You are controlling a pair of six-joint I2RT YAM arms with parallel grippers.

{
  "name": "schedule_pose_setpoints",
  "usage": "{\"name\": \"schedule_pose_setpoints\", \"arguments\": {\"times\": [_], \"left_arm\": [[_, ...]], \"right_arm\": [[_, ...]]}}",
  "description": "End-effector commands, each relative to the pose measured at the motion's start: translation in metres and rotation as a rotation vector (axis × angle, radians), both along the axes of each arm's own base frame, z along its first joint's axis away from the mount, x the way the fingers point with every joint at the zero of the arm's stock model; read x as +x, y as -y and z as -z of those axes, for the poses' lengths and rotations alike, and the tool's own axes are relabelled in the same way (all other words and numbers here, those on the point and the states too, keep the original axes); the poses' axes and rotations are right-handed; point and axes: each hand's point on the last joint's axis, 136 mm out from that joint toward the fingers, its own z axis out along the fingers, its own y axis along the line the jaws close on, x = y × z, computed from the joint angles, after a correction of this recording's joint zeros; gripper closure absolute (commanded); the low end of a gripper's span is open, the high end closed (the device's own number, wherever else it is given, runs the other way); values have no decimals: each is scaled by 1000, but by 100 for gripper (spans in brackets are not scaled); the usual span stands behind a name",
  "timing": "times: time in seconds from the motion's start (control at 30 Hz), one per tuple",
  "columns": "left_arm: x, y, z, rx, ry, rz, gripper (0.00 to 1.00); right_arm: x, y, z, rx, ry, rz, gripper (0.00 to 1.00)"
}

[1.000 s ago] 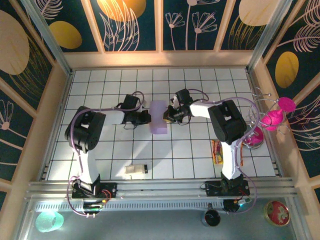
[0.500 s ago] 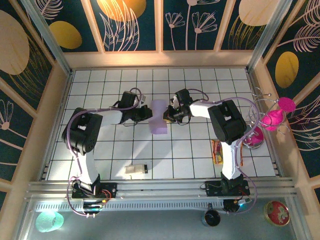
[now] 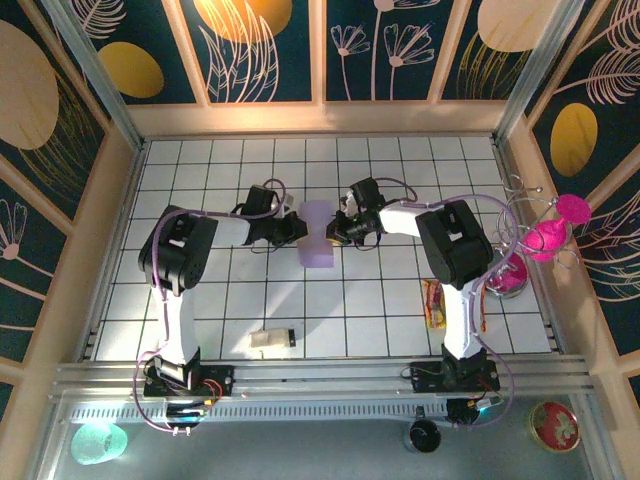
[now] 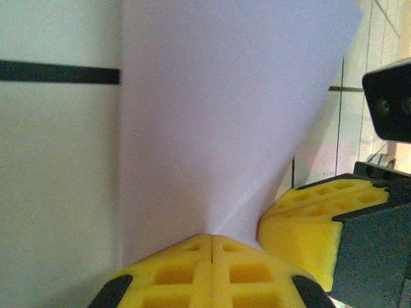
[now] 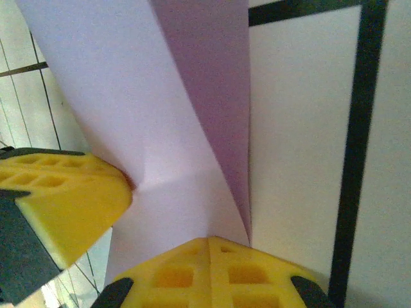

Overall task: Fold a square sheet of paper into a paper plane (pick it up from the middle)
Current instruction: First fold the square sheet of paper in half at the center of the table.

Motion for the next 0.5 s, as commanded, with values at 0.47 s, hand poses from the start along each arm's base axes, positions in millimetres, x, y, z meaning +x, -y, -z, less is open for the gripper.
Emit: {"name": "schedule_pose_setpoints", "arguments": {"times": [0.47], "left_arm": [[24,-13,-48,-15,81,-70,100]], "right_arm": [[-94,120,138,-604,-300,44,100]]}}
